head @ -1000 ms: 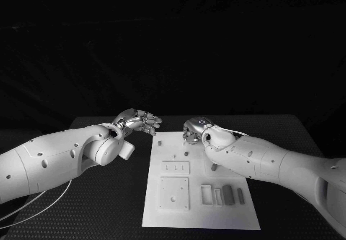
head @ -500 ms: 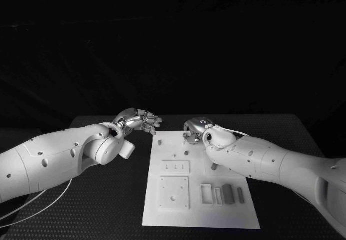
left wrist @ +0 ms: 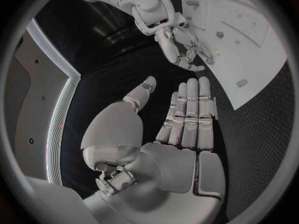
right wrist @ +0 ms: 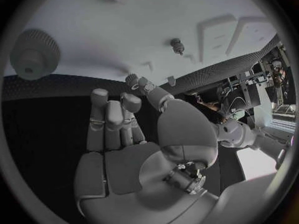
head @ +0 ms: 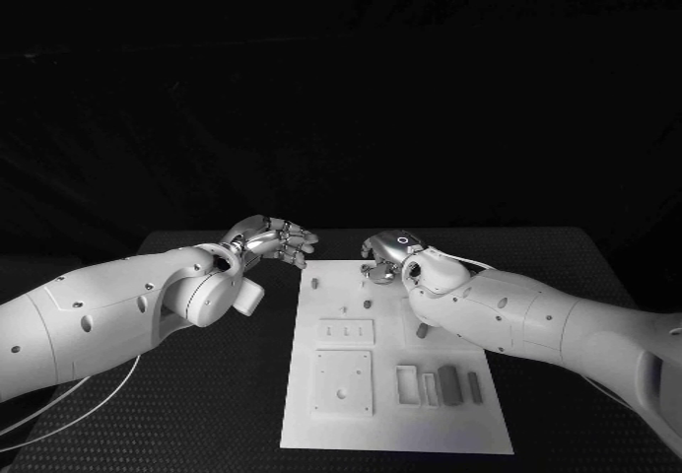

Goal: Assemble the parts on the task board

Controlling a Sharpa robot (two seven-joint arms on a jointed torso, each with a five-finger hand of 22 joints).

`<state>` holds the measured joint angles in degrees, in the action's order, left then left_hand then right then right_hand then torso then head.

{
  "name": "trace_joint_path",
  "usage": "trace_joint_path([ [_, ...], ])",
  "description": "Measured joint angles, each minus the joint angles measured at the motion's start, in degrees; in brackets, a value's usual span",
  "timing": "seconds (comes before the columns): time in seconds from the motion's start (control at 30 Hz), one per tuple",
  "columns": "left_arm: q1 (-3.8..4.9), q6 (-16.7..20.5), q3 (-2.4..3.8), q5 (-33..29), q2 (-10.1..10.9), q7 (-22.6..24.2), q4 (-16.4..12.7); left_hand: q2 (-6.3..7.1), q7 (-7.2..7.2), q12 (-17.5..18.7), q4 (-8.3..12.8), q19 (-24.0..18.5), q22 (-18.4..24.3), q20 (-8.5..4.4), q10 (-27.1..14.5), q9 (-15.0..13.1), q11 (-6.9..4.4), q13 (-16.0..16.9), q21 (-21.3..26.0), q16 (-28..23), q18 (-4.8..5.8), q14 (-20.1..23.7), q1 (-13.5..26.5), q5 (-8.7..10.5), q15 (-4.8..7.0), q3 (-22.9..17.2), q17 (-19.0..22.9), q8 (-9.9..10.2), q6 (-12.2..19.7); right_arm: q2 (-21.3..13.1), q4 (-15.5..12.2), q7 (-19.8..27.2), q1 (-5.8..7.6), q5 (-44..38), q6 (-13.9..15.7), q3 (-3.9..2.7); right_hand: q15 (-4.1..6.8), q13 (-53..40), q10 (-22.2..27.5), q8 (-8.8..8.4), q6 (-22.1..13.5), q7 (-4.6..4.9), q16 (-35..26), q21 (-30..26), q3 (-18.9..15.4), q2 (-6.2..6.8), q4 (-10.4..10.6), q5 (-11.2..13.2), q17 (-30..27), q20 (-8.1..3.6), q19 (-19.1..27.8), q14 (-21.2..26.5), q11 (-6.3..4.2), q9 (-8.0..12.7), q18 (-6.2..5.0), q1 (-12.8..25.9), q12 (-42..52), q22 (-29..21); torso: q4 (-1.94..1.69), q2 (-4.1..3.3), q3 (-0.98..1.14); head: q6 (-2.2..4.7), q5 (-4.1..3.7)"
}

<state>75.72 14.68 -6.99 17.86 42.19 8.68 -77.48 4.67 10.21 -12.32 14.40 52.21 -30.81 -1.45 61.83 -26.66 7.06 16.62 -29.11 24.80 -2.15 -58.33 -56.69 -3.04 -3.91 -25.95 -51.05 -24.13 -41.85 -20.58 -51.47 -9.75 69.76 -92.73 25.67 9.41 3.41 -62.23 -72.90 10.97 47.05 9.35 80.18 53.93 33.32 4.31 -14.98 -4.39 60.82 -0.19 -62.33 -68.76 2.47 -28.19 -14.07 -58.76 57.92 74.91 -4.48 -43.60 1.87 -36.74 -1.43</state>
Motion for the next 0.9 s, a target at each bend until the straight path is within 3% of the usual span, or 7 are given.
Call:
trace_joint_path([
  [0.23, 0.00, -0.14, 0.00, 0.00, -0.21, -0.03, 0.09, 0.00, 0.00, 0.00, 0.00, 0.00, 0.00, 0.00, 0.00, -0.05, 0.00, 0.05, 0.00, 0.00, 0.01, 0.00, 0.00, 0.00, 0.00, 0.00, -0.05, 0.00, 0.00, 0.51, 0.74, 0.01, -0.03, 0.75, 0.39, 0.01, -0.07, 0.00, 0.00, 0.00, 0.01, 0.00, 0.13, 0.00, -0.03, 0.30, 0.30, 0.00, 0.04, 0.00, 0.00, -0.22, 0.00, 0.00, -0.01, 0.30, 0.00, 0.00, -0.18, -0.05, 0.04, 0.01, -0.18],
  [0.57, 0.00, -0.23, 0.00, -0.01, -0.20, -0.07, 0.15, 0.00, 0.00, 0.00, 0.00, 0.00, 0.01, 0.01, 0.00, -0.05, 0.00, 0.10, 0.00, -0.22, 0.02, 0.00, 0.00, 0.00, 0.00, 0.00, -0.04, 0.00, 0.00, 0.83, 2.47, -0.11, -0.03, 1.08, 0.50, 0.01, -0.07, 0.01, 0.00, 0.00, 0.02, -0.01, 0.12, 0.00, 0.13, 0.30, 0.45, 0.00, 0.03, 0.01, 0.00, -0.21, -0.01, 0.00, -0.02, 0.30, 0.21, 0.00, -0.21, -0.08, -0.09, -0.11, -0.19],
  [0.9, 0.00, -0.28, 0.00, -0.01, -0.15, -0.10, 0.16, 0.00, 0.00, 0.22, 0.00, 0.00, -0.04, 0.01, 0.00, -0.10, 0.00, 0.10, 0.22, -0.23, 0.03, 0.00, 0.00, 0.00, 0.00, 0.00, -0.03, 0.21, 0.00, 0.80, 2.12, -0.15, -0.03, 1.09, 0.77, 0.01, 0.08, 0.01, 0.00, 0.00, 0.19, -0.20, 0.35, 0.00, 0.13, 0.30, 0.45, 0.00, 0.17, -0.12, -0.12, -0.37, -0.02, -0.01, -0.02, 0.30, 0.20, -0.01, -0.22, -0.08, -0.07, -0.23, -0.11],
])
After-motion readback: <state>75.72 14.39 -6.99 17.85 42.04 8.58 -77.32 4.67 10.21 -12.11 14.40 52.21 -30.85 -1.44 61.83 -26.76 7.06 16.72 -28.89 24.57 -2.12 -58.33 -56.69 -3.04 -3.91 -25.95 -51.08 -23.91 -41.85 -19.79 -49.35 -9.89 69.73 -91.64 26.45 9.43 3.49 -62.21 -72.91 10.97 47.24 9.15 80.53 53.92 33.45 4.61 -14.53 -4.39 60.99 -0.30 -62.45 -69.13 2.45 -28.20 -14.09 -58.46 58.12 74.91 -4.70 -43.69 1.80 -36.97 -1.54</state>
